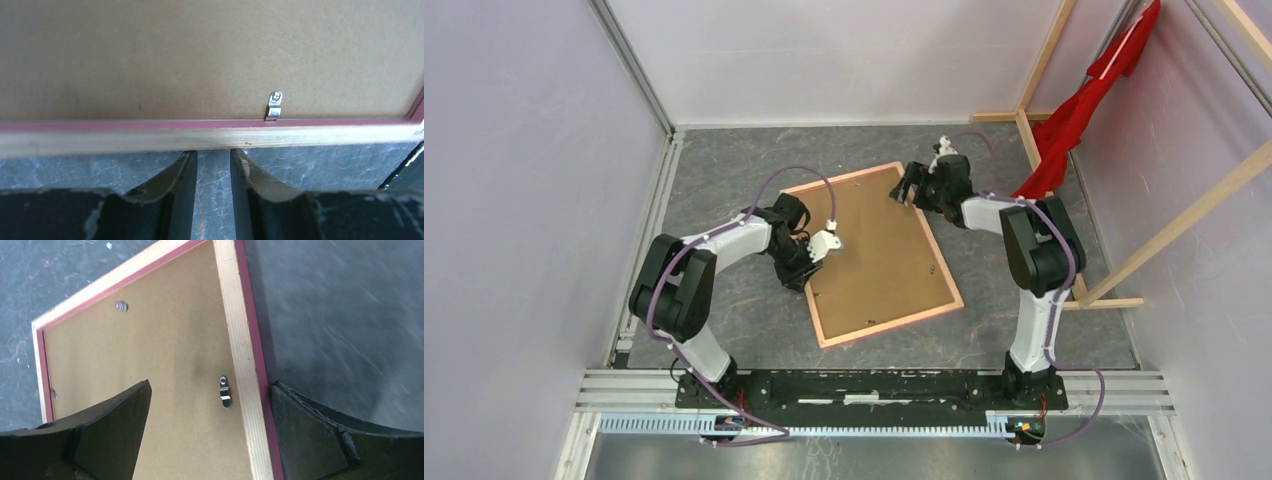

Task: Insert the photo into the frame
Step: Adjust the photo frame at the center of the board.

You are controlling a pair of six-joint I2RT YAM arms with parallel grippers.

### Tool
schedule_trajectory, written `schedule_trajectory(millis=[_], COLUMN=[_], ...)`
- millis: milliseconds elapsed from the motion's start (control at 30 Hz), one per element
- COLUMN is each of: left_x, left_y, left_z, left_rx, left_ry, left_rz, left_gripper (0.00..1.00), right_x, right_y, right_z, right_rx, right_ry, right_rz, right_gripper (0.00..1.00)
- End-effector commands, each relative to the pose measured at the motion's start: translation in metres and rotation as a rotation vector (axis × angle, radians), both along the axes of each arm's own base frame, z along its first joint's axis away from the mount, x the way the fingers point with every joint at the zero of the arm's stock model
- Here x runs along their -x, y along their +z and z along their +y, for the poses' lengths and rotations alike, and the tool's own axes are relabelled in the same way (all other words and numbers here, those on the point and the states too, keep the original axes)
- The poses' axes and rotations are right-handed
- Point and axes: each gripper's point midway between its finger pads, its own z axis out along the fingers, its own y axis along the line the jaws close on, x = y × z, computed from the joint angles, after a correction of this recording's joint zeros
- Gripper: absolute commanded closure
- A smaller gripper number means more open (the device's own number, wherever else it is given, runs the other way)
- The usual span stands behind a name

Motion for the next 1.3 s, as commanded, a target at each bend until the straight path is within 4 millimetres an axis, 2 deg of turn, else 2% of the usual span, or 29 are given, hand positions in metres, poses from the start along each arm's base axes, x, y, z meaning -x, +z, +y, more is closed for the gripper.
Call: schedule_trajectory(millis=[0,67,133,200,267,300,367,400,433,567,633,667,767,800,867,900,1000,1067,1100,1133,1267], left_x=[0.025,0.032,0.043,0.053,0.061,0.063,0.067,0.068,0.069,0.063,0.049,0.035,-0.023,-0.048,-0.092,-0.117,-0.168,-0.187,-0.192,-0.197,-0.209], left_y=[-0.022,-0.022,-0.023,-0.022,-0.018,-0.016,-0.007,-0.002,0.003,0.039,0.06,0.071,0.098,0.101,0.106,0.112,0.109,0.102,0.093,0.09,0.06], left_z=[-0.019,-0.035,-0.05,-0.06,-0.063,-0.062,-0.057,-0.054,-0.05,-0.046,-0.043,-0.041,-0.02,-0.008,0.015,0.028,0.066,0.086,0.092,0.106,0.123], left_rx=[-0.026,-0.022,-0.029,-0.039,-0.052,-0.057,-0.067,-0.071,-0.077,-0.021,0.023,0.04,0.08,0.074,0.078,0.086,0.104,0.124,0.125,0.124,0.08], left_ry=[-0.074,-0.116,-0.173,-0.22,-0.26,-0.274,-0.309,-0.329,-0.34,-0.351,-0.324,-0.297,-0.15,-0.077,0.064,0.133,0.317,0.399,0.42,0.455,0.521], left_rz=[0.077,0.084,0.095,0.119,0.149,0.163,0.173,0.168,0.168,0.157,0.141,0.113,-0.002,-0.032,-0.076,-0.107,-0.152,-0.157,-0.142,-0.142,-0.142], left_gripper=[0.62,0.62,0.6,0.53,0.41,0.37,0.21,0.1,0.05,0.05,0.06,0.06,0.11,0.18,0.35,0.4,0.46,0.48,0.49,0.5,0.6], right_x=[-0.01,-0.021,-0.026,-0.032,-0.035,-0.034,-0.044,-0.048,-0.052,-0.066,-0.066,-0.065,-0.042,-0.031,-0.002,0.013,0.061,0.092,0.112,0.124,0.171], right_y=[0.018,0.022,0.021,0.02,0.018,0.014,0.017,0.023,0.034,0.092,0.113,0.123,0.135,0.141,0.131,0.125,0.109,0.097,0.088,0.082,0.059], right_z=[0.094,0.135,0.163,0.181,0.186,0.183,0.17,0.16,0.149,0.107,0.09,0.083,0.058,0.049,0.03,0.021,-0.001,-0.014,-0.021,-0.028,-0.048], right_rx=[-0.122,-0.11,-0.114,-0.131,-0.143,-0.12,-0.056,-0.041,-0.047,-0.029,-0.005,0.006,0.054,0.062,0.067,0.068,0.076,0.075,0.077,0.081,0.088], right_ry=[0.217,0.314,0.37,0.403,0.415,0.417,0.391,0.364,0.339,0.24,0.211,0.195,0.136,0.109,0.068,0.05,0.034,0.034,0.035,0.029,0.028], right_rz=[0.008,0.017,0.027,0.023,0.024,0.042,0.026,0.012,-0.014,-0.146,-0.172,-0.182,-0.176,-0.18,-0.151,-0.133,-0.084,-0.055,-0.037,-0.025,0.023], right_gripper=[0.07,0.07,0.07,0.06,0.02,0.02,0.02,0.02,0.02,0.02,0.02,0.02,0.02,0.02,0.02,0.02,0.02,0.02,0.02,0.02,0.02])
